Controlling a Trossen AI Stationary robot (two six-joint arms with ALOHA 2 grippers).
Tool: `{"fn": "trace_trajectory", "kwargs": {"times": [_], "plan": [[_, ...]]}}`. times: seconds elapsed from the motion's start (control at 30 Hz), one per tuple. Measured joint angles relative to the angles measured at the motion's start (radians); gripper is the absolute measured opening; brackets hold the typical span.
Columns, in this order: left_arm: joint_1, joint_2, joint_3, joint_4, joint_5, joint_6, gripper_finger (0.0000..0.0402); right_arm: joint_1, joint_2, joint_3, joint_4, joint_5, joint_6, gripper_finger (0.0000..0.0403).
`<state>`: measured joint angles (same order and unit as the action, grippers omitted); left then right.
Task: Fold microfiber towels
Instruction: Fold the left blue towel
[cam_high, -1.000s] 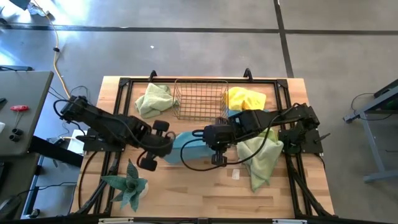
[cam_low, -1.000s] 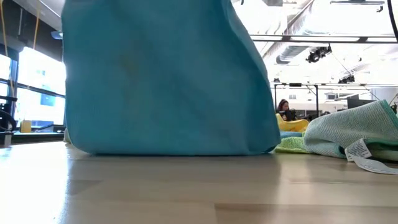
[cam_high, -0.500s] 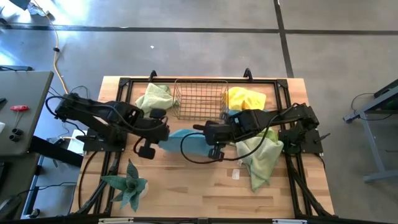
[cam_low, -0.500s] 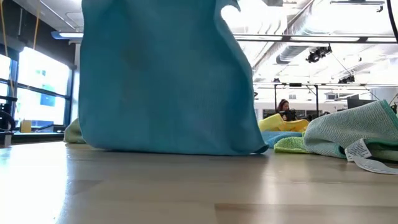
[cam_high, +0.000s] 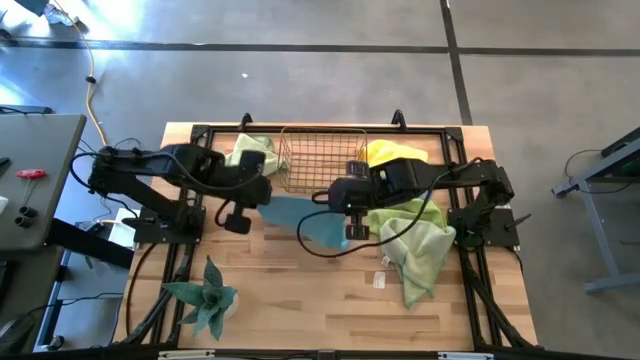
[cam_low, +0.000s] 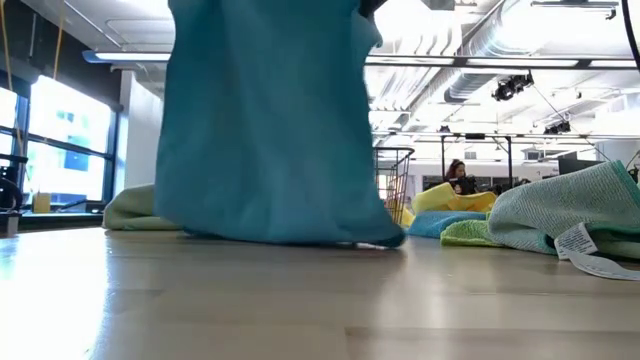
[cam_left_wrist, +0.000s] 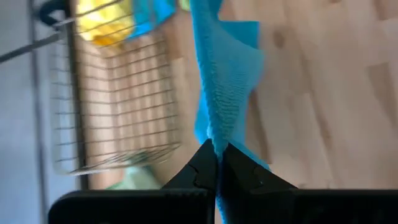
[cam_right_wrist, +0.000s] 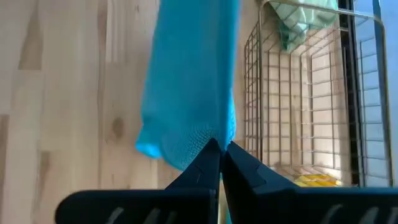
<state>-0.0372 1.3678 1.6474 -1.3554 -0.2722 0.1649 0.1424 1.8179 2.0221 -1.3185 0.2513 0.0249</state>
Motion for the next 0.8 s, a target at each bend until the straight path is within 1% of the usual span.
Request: {"fn": "trace_trajectory", "kwargs": {"times": [0.1, 0.33, 0.5, 0.6, 0.7, 0.8], "plan": [[0.013, 0.000, 0.051, -0.039, -0.029, 0.004, 0.0000, -0.009, 0.000, 0.057, -0.026, 0.002, -0.027, 0.0000], [0.018, 0.000, 0.089, -0.041, -0.019, 0.016, 0.0000, -0.007, -0.003, 0.221, -0.049, 0.006, -0.052, 0.0000], [0.016, 0.005, 0.089, -0.038, -0.034, 0.023, 0.0000, -0.008, -0.001, 0.258, -0.129, 0.028, -0.067, 0.0000], [0.016, 0.006, 0.105, -0.038, -0.034, 0.022, 0.0000, -0.008, -0.001, 0.264, -0.145, 0.036, -0.067, 0.0000], [0.016, 0.006, 0.145, -0.038, 0.002, 0.022, 0.0000, -0.005, -0.001, 0.264, -0.132, -0.022, -0.071, 0.0000], [0.006, 0.005, 0.187, -0.036, 0.068, 0.022, 0.0000, -0.003, -0.001, 0.264, -0.093, -0.137, -0.092, 0.0000]]}}
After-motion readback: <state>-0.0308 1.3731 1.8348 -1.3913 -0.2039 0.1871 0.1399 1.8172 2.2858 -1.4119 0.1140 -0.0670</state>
